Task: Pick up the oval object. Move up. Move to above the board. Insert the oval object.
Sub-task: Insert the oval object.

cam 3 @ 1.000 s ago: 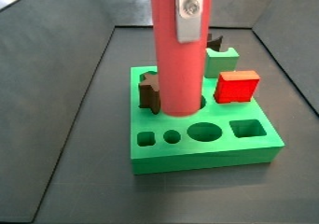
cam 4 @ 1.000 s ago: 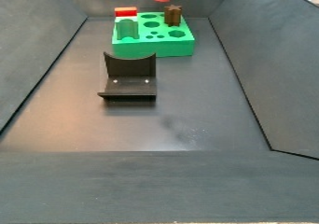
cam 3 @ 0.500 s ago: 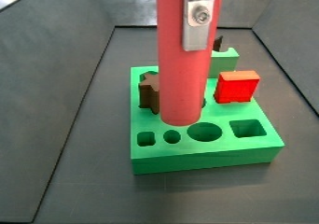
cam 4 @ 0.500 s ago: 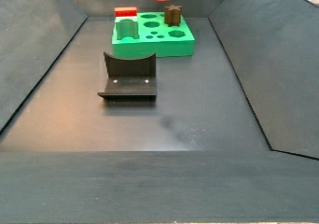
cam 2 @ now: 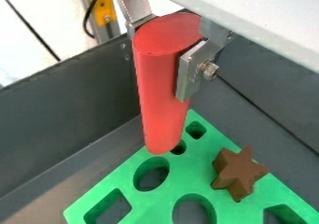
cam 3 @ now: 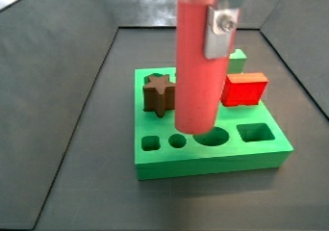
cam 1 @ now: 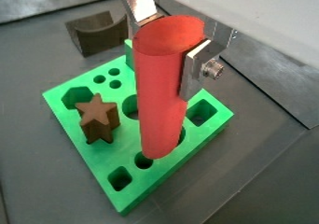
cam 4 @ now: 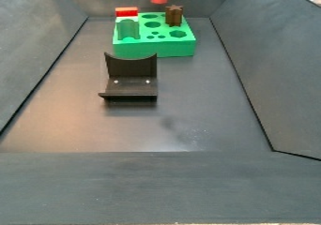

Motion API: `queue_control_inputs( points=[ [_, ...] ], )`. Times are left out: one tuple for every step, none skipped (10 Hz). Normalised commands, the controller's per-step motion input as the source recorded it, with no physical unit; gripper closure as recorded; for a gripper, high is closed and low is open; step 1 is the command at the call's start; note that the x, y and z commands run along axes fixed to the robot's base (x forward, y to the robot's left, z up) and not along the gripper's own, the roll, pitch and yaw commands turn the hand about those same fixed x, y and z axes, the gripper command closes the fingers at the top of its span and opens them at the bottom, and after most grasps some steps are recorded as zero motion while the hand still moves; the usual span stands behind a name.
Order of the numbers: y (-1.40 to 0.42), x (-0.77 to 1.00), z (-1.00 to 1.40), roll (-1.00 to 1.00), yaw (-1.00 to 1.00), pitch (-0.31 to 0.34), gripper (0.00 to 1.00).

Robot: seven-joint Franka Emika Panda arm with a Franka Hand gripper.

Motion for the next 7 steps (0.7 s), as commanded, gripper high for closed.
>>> queue_control_inputs(
  points=[
    [0.00,1.00,-0.22,-0.07,0.27,0.000,1.00],
    [0.00,1.00,-0.22,-0.07,0.27,0.000,1.00],
    [0.01,1.00,-0.21,-0.06,0.27,0.000,1.00],
    [0.00,0.99,-0.17,-0.04,0.30,0.000,1.00],
    [0.03,0.97,-0.14,-0.03,0.32,0.000,1.00],
    [0.07,0.96,-0.17,-0.03,0.32,0.000,1.00],
    [0.19,0.91,-0.29,-0.03,0.30,0.000,1.00]
  ],
)
